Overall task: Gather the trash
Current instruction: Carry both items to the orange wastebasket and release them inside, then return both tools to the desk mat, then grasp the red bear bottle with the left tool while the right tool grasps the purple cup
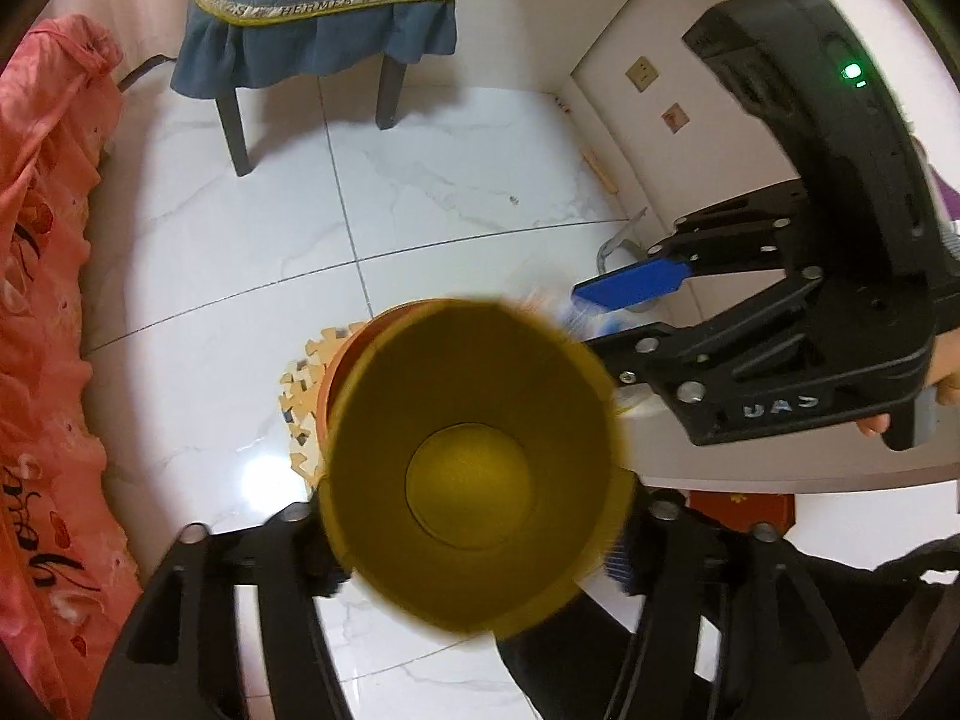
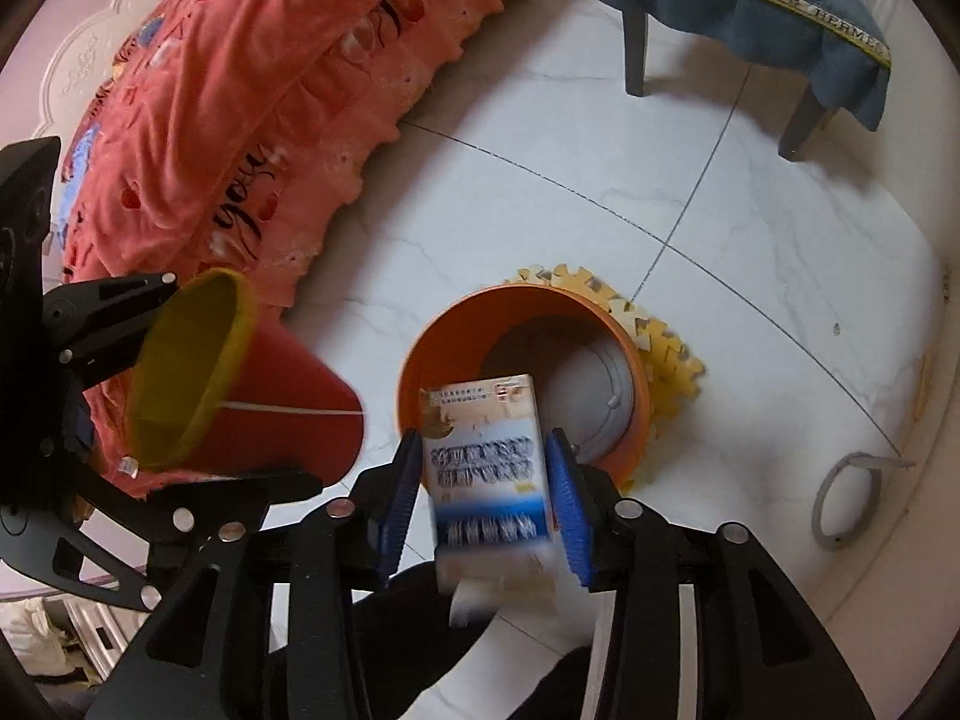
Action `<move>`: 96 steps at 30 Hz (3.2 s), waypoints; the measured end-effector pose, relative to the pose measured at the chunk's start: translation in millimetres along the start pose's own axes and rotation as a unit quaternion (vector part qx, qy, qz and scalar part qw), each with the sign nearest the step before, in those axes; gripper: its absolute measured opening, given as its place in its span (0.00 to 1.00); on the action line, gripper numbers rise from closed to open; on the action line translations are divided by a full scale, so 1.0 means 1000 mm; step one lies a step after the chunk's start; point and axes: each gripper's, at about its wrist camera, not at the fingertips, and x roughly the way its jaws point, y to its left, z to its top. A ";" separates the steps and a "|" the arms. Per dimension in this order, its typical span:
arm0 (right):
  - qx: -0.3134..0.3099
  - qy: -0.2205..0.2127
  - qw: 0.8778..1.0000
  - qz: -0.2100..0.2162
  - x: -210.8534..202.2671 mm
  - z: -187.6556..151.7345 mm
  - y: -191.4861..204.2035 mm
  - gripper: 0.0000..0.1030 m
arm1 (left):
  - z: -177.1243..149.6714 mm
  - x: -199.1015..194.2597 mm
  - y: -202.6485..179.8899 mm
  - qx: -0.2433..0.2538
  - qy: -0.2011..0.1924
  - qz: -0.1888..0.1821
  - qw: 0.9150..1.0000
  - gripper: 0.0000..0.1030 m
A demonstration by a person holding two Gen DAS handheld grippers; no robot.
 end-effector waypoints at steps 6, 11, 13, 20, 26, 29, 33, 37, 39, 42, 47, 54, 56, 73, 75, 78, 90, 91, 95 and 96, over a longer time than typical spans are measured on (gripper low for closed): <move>0.003 -0.003 1.000 -0.008 -0.008 -0.001 0.001 0.60 | -0.001 0.001 -0.003 0.010 0.011 -0.006 1.000 0.71; -0.011 -0.012 1.000 -0.003 -0.032 -0.005 0.011 0.60 | -0.001 -0.011 -0.004 0.010 0.007 0.001 1.000 0.71; -0.026 -0.017 1.000 0.001 -0.048 -0.010 0.018 0.60 | 0.000 -0.018 -0.006 0.011 0.009 0.009 1.000 0.71; -0.047 -0.062 0.997 0.018 -0.132 -0.036 0.031 0.60 | 0.000 -0.071 -0.042 0.033 -0.012 0.021 0.999 0.75; -0.064 -0.112 0.991 0.023 -0.216 -0.069 0.039 0.69 | 0.013 -0.123 -0.085 0.038 -0.057 0.036 0.997 0.81; -0.072 -0.140 0.987 0.018 -0.255 -0.090 0.042 0.75 | 0.020 -0.146 -0.110 0.047 -0.080 0.041 0.995 0.84; -0.069 -0.177 0.982 0.017 -0.306 -0.123 0.036 0.75 | 0.027 -0.172 -0.150 0.073 -0.108 0.048 0.990 0.84; -0.066 -0.222 0.973 0.002 -0.352 -0.163 0.024 0.75 | 0.036 -0.189 -0.183 0.091 -0.138 0.052 0.985 0.84; -0.058 -0.237 0.970 -0.007 -0.369 -0.179 0.018 0.75 | 0.042 -0.195 -0.202 0.106 -0.152 0.052 0.981 0.85; -0.046 -0.263 0.964 -0.017 -0.394 -0.208 0.007 0.75 | 0.049 -0.201 -0.230 0.131 -0.168 0.049 0.976 0.85; -0.022 -0.301 0.953 -0.033 -0.427 -0.246 -0.010 0.75 | 0.062 -0.206 -0.271 0.172 -0.186 0.035 0.967 0.85; 0.045 -0.333 0.939 -0.072 -0.451 -0.303 -0.052 0.75 | 0.080 -0.198 -0.327 0.226 -0.196 0.000 0.954 0.88; 0.068 -0.338 0.936 -0.079 -0.454 -0.319 -0.069 0.75 | 0.086 -0.191 -0.341 0.239 -0.191 -0.009 0.952 0.88; 0.179 -0.311 0.928 -0.100 -0.412 -0.340 -0.179 0.75 | 0.134 -0.125 -0.387 0.312 -0.136 -0.043 0.939 0.88; 0.183 -0.306 0.929 -0.102 -0.404 -0.336 -0.184 0.75 | 0.143 -0.110 -0.385 0.319 -0.131 -0.044 0.938 0.88; 0.188 -0.295 0.930 -0.110 -0.388 -0.327 -0.194 0.75 | 0.153 -0.085 -0.384 0.336 -0.113 -0.036 0.934 0.88; 0.230 -0.304 0.915 -0.130 -0.356 -0.307 -0.212 0.75 | 0.182 -0.039 -0.387 0.420 -0.104 -0.076 0.898 0.88; 0.233 -0.306 0.914 -0.131 -0.355 -0.306 -0.213 0.75 | 0.184 -0.036 -0.389 0.428 -0.101 -0.080 0.895 0.88; 0.243 -0.310 0.909 -0.134 -0.352 -0.307 -0.218 0.75 | 0.186 -0.023 -0.396 0.453 -0.092 -0.091 0.882 0.74; 0.245 -0.312 0.908 -0.134 -0.352 -0.307 -0.218 0.75 | 0.186 -0.020 -0.398 0.461 -0.090 -0.090 0.878 0.74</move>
